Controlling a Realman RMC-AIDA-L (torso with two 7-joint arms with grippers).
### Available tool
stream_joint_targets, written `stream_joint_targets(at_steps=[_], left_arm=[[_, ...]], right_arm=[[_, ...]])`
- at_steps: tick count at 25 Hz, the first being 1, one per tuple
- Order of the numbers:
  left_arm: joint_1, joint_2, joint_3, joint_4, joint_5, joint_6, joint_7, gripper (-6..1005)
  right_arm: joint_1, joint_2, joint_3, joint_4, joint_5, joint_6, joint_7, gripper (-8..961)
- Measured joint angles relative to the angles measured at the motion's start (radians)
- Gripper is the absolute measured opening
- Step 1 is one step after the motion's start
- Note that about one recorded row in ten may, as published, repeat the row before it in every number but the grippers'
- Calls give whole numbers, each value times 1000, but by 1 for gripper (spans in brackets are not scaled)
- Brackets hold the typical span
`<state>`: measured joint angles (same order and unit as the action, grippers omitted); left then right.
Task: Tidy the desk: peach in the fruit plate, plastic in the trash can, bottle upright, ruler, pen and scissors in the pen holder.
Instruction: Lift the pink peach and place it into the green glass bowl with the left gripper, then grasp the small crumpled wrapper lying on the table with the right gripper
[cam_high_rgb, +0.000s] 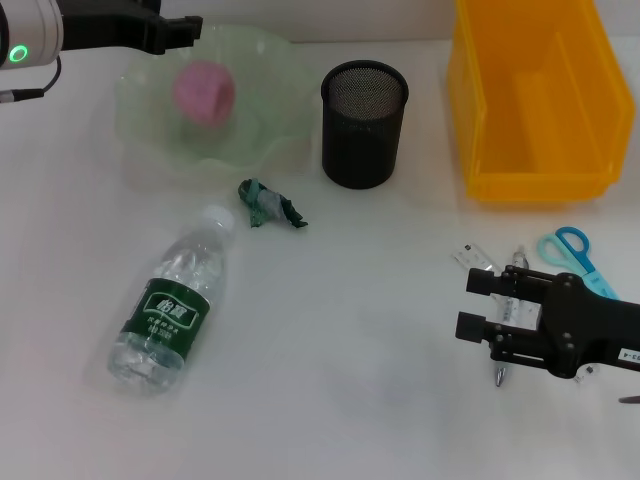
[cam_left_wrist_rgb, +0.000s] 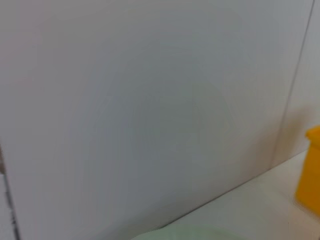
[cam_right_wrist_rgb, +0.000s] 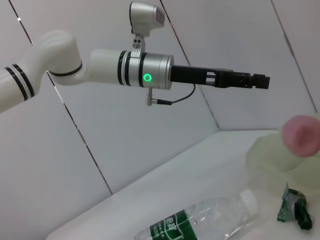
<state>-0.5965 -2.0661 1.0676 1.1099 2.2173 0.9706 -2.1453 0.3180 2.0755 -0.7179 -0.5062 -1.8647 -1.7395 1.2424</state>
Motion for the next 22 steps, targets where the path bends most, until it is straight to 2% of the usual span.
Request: stream_joint_targets(at_steps=[2,4,5,6,7,8,10,12,15,16,18,20,22], left_arm=[[13,1,-2,8,-35,19,13,453],[44,4,-10,31,-157,106,96,543],[73,9,-28,46,-278,231,188,567],[73,9,-28,46,-278,231,188,592],[93,19,-47,48,-365,393,267,616],[93,19,-47,48,-365,393,267,640],[106,27,-54,34,-387,529,314,689],[129,28,-54,3,-386,666,384,685],[193,14,-62,-57,-389,806,498,678],[193,14,-62,-57,-389,806,498,676],[229,10,-67,-70,-391,842,524,671],[257,10,-67,-79,-391,878,544,667],[278,12,-68,-89,-392,919,566,745]], right_arm=[[2,0,0,0,0,0,0,698],[8,0,1,0,1,4,6,698],[14,0,5,0,3,15,22,698],[14,0,5,0,3,15,22,698],[16,0,12,-2,4,18,29,698],[18,-1,22,-4,6,18,34,698],[29,-7,68,-21,7,5,65,698],[33,-9,79,-39,7,5,91,698],[55,-10,84,-163,3,16,245,698],[55,-10,84,-163,3,16,245,698],[71,-6,75,-245,-9,17,317,699],[112,1,34,-373,-46,20,459,699],[131,1,9,-412,-59,21,513,699]])
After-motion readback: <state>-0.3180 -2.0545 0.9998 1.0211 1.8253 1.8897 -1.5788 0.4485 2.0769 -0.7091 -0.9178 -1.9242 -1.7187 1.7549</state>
